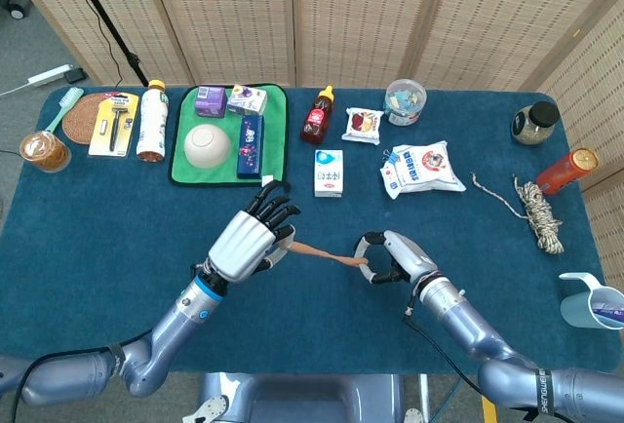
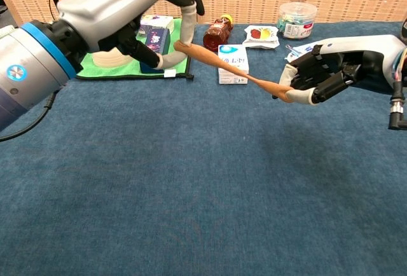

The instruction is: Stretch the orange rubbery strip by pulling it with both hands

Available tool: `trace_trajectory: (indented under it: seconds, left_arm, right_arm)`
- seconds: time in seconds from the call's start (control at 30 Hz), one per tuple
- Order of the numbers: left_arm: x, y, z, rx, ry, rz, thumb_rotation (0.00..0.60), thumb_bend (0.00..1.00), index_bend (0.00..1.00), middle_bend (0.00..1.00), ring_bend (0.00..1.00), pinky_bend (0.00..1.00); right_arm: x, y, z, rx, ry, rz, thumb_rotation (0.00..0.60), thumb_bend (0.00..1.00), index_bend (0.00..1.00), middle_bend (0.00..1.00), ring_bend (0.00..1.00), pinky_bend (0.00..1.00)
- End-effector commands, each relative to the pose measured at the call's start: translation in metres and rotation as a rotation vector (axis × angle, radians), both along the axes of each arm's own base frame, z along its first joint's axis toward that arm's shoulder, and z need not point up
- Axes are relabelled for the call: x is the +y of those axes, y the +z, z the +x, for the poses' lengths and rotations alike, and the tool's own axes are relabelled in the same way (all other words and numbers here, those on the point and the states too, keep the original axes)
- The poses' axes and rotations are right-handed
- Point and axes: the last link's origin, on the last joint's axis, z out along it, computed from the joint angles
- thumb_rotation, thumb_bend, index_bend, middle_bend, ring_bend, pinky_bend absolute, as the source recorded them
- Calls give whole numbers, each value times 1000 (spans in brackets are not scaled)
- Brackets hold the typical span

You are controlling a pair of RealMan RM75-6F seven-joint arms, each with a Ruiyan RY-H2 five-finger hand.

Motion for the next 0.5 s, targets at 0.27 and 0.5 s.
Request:
trace_trajectory:
  seconds: [0.27, 0.5]
  left_arm:
    - [7, 29, -18, -23, 33, 51, 600, 424, 767, 317, 197, 0]
    - [9, 41, -26, -33, 48, 73, 600, 422, 767, 317, 197, 0]
  right_arm:
    - [0, -1, -2, 8, -6, -4, 600, 516, 683, 328, 235, 111]
    - [0, -1, -3, 14, -8, -3, 600, 516, 683, 328, 235, 111]
